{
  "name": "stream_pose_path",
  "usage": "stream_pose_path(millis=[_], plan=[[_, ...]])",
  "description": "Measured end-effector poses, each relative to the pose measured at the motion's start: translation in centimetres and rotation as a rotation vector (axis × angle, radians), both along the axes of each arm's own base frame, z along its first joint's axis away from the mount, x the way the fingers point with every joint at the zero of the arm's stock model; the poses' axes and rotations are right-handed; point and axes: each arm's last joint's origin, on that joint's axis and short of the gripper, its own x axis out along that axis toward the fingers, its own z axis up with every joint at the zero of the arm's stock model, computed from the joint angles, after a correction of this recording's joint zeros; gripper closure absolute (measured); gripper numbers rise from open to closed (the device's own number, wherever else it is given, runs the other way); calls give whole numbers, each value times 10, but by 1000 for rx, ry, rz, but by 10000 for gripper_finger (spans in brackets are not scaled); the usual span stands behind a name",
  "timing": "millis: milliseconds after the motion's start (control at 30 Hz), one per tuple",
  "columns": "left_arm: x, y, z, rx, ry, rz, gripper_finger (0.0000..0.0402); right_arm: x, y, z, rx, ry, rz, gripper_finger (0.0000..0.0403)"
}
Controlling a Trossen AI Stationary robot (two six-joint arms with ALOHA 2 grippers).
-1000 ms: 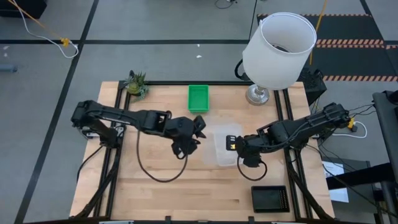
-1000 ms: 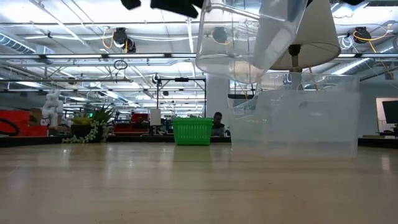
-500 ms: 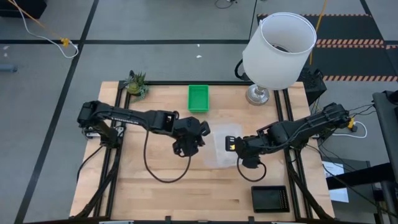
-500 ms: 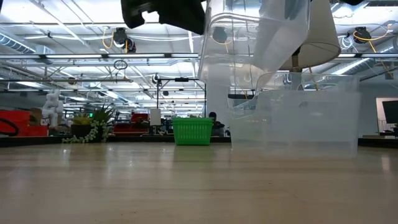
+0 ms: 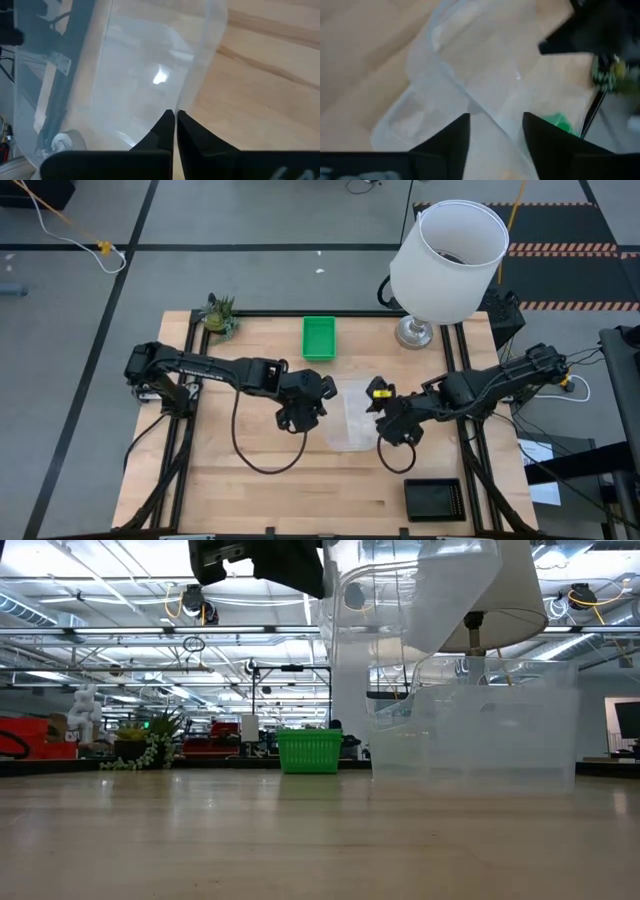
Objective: Stack baskets by color
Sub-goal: Stack the top transparent bin on top of the bottom transparent bins
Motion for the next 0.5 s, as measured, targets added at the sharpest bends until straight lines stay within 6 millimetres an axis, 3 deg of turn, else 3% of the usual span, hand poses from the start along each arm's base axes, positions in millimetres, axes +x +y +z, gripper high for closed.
stream_pose_path(millis=[200,500], plan=[[2,-2,2,-22,-24,27,397,-16,-2,12,125,-68,-274,174],[5,1,6,-5,-77,92,400,-67,2,20,83,-171,-667,169]])
